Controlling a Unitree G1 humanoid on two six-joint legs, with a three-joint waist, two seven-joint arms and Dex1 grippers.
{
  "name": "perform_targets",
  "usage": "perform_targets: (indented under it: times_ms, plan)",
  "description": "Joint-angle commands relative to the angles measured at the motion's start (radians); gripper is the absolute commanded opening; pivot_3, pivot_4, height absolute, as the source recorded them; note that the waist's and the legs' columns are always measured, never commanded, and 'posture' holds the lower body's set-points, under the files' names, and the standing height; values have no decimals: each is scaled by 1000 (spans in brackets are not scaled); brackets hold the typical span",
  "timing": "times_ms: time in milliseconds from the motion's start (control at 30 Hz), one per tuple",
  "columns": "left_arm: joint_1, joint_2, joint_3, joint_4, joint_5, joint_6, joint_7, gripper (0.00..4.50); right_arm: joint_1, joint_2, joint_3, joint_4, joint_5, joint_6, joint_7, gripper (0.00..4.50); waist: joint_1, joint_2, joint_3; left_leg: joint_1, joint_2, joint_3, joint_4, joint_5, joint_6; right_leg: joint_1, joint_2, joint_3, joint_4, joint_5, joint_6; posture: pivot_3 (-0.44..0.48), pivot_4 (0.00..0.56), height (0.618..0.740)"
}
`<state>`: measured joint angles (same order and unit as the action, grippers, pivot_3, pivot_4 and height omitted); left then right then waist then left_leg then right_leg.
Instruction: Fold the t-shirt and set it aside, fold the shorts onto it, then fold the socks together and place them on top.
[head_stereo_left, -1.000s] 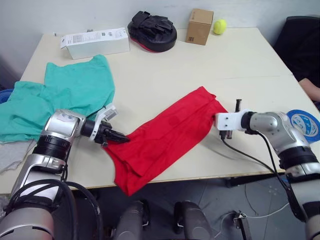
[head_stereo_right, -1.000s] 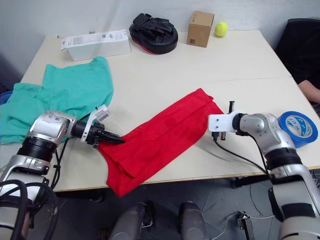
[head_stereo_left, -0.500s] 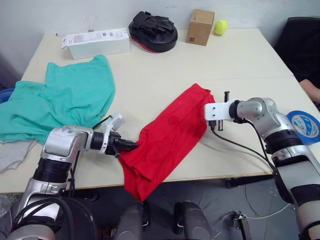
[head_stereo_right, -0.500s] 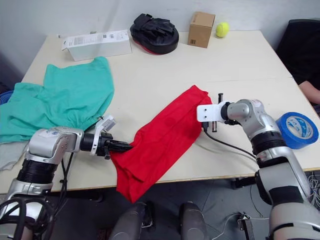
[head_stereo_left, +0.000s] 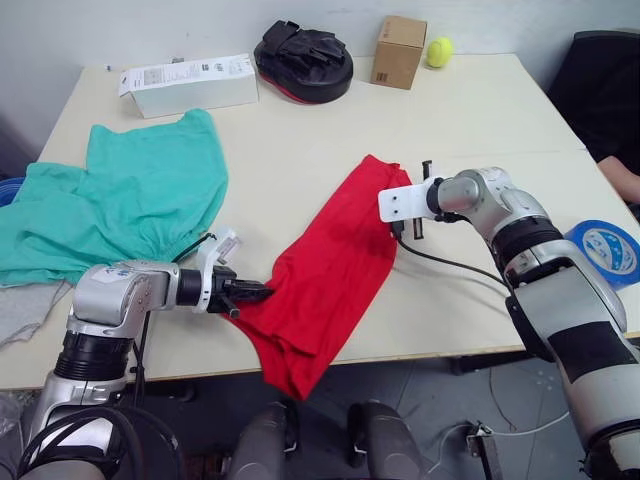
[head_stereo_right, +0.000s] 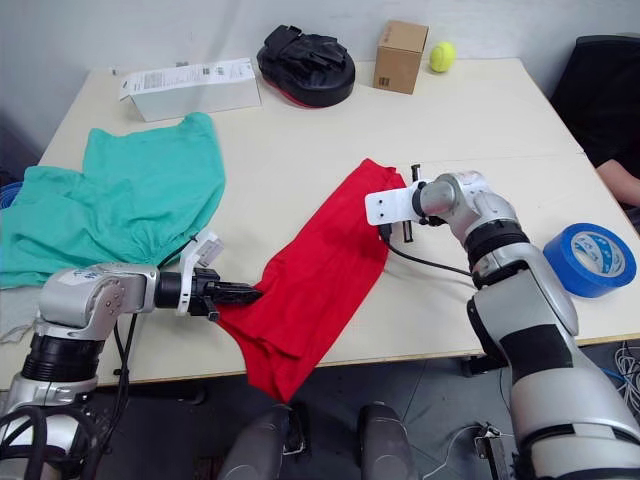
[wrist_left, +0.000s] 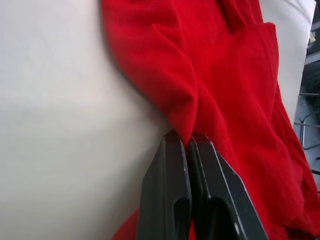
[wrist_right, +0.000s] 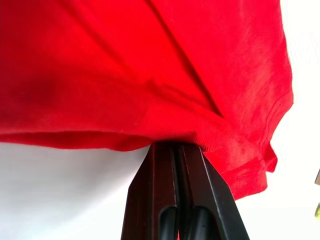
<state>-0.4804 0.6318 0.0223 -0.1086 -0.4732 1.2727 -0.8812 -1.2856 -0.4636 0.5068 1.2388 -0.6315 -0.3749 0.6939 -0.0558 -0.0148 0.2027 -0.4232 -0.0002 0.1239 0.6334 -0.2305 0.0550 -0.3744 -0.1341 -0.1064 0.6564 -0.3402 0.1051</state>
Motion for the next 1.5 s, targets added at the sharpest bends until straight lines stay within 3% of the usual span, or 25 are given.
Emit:
perform_targets:
  times_ms: [33, 300, 700, 900, 1033, 1200, 1333, 1400, 1467, 1500]
  plan:
    - [35, -39, 43, -82, -48, 47, 66, 0, -61, 19, 16, 47, -30, 25, -78, 16, 0, 0, 0, 0, 0, 0, 0, 0, 0, 0, 0, 0, 0, 0, 0, 0, 150, 740]
    - [97, -107, 129, -189, -105, 164, 190, 0, -92, 46, 14, 94, -46, 50, -175, 16, 0, 0, 0, 0, 0, -1, -1, 0, -1, 0, 0, 0, 0, 0, 0, 0, 150, 740]
    - [130, -409, 284, -328, -73, 303, 466, 0, -114, 62, 24, 119, -76, 83, -318, 16, 8, 0, 0, 0, -1, -1, -1, 1, -2, 1, 1, 0, -1, 0, 0, 0, 150, 740]
    - [132, -416, 278, -329, -65, 294, 514, 0, -98, 46, 41, 117, -87, 30, -283, 16, 10, 0, 0, 1, -1, -2, -2, 2, -3, 1, 1, 0, -1, 0, 0, 0, 150, 740]
    - [137, -389, 290, -331, -90, 297, 494, 950, -97, 37, 27, 113, -74, 14, -257, 0, 8, 0, 0, 1, -1, -2, -2, 2, -4, 1, 2, 0, -1, 0, 0, 0, 150, 740]
    - [137, -315, 334, -366, -186, 340, 421, 2446, -99, 0, 8, 93, -51, -41, -221, 1673, 2, 0, 0, 2, 0, -2, -3, 3, -5, 0, 2, 0, -1, 0, -1, 0, 150, 740]
    - [153, -204, 349, -371, -271, 342, 356, 3682, -93, -45, -21, 52, -3, -133, -163, 3075, -1, 1, 0, 1, 0, -2, -5, 3, -6, -1, 3, 1, -1, -1, -2, 0, 150, 740]
    - [164, -94, 343, -366, -327, 342, 271, 4283, -63, -94, -48, -7, 41, -212, -96, 3732, -1, 0, 0, 2, 0, -2, -5, 3, -7, -1, 3, 0, -1, -1, -3, 0, 150, 740]
    - [169, 17, 333, -349, -367, 320, 183, 4500, -13, -148, -79, -91, 103, -287, -12, 4445, 0, 0, 1, 1, 1, -3, -5, 3, -7, -1, 3, 0, -2, -2, -3, 0, 150, 740]
    - [163, 64, 327, -328, -378, 300, 147, 4500, 23, -174, -99, -147, 145, -313, 39, 4485, 1, 0, 1, 1, 1, -3, -5, 2, -8, -1, 3, 0, -2, -2, -3, 0, 150, 740]
